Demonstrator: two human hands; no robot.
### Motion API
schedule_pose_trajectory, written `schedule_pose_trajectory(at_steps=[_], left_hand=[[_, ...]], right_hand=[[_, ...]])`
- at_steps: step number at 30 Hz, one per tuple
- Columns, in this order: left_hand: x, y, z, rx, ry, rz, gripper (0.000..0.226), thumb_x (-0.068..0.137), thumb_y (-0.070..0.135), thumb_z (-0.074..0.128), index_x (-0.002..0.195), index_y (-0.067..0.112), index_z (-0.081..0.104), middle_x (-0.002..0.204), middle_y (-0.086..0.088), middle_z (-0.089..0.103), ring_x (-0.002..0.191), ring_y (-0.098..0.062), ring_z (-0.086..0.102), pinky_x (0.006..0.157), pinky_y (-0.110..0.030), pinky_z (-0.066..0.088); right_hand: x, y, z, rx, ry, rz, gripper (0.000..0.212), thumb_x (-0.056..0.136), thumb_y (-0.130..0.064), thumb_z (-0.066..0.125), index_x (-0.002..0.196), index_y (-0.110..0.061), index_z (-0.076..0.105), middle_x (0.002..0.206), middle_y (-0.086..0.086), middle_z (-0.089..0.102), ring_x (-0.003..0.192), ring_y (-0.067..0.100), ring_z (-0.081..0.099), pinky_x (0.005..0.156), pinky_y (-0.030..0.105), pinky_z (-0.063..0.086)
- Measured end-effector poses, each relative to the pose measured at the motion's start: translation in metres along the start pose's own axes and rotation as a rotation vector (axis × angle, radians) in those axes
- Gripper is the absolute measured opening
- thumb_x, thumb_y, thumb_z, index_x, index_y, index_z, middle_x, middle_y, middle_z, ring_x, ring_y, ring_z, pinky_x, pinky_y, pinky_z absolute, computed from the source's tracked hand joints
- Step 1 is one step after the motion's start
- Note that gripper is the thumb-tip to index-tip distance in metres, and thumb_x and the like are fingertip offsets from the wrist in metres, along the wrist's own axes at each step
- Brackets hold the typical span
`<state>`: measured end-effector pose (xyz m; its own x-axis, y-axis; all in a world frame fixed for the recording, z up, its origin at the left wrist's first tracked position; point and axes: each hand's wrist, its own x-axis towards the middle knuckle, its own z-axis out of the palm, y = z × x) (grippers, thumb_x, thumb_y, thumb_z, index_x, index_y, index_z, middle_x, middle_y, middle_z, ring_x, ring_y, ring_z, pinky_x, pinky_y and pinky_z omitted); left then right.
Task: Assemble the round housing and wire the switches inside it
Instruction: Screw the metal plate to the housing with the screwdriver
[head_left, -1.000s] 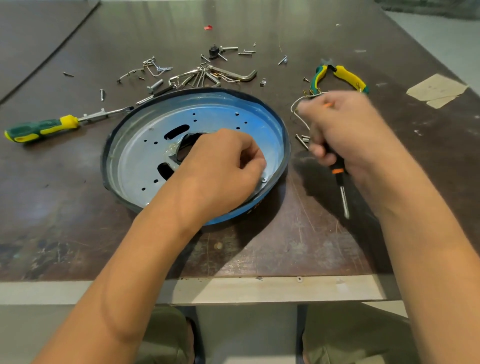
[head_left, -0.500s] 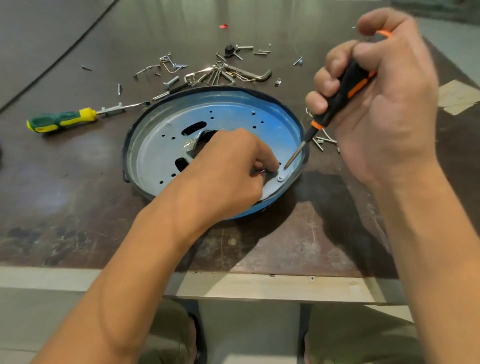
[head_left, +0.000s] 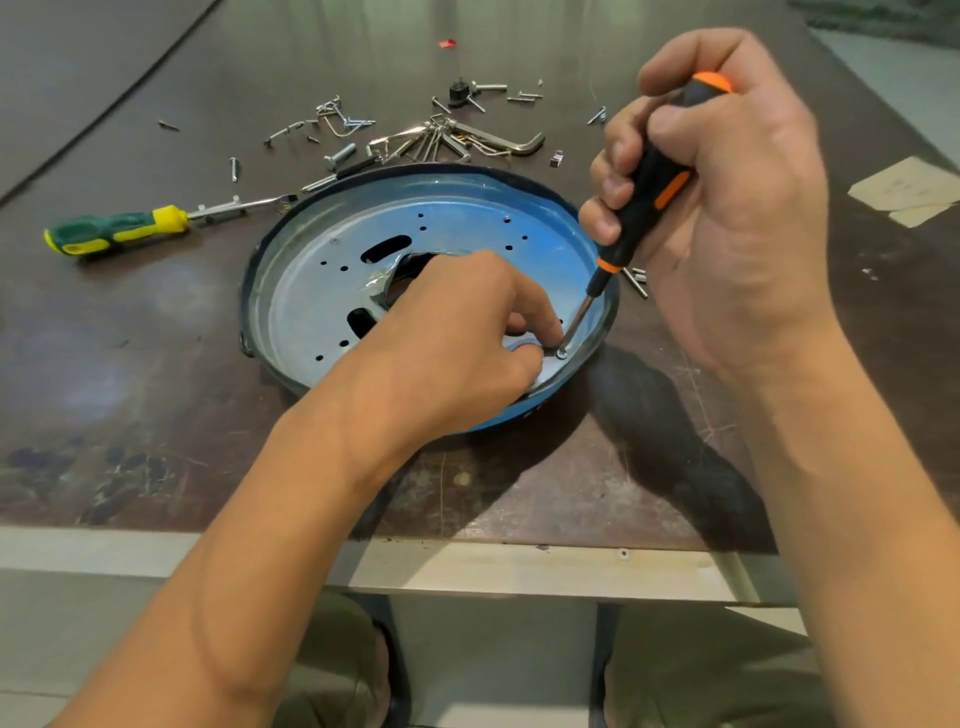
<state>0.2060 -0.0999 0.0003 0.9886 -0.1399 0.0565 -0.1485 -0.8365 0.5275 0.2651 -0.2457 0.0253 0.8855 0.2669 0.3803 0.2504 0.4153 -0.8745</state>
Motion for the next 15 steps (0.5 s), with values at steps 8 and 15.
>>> schedule_pose_trajectory(at_steps=[8,15], left_hand=[[-0.0003,-0.0015,0.002,-0.036,-0.011,0.016,0.008,0.085,0.03,0.07,0.088,0.036,0.073,0.084,0.016,0.062,0.067,0.021,0.049,0.061,-0.007,0.031],[-0.0006,-0.0009,0.0016,-0.006,-0.044,0.023,0.009,0.087,0.031,0.067,0.09,0.04,0.069,0.091,0.013,0.062,0.067,0.011,0.048,0.063,-0.012,0.035]], right_hand=[[-0.0015,-0.0026,-0.0011,-0.048,-0.094,0.002,0.018,0.087,0.005,0.037,0.096,-0.007,0.047,0.073,0.01,0.045,0.063,0.021,0.042,0.056,0.031,0.039],[-0.0064,-0.0033,-0.0026,-0.128,-0.267,-0.027,0.013,0.092,0.003,0.041,0.097,-0.009,0.044,0.076,0.013,0.047,0.067,0.026,0.042,0.056,0.042,0.039]])
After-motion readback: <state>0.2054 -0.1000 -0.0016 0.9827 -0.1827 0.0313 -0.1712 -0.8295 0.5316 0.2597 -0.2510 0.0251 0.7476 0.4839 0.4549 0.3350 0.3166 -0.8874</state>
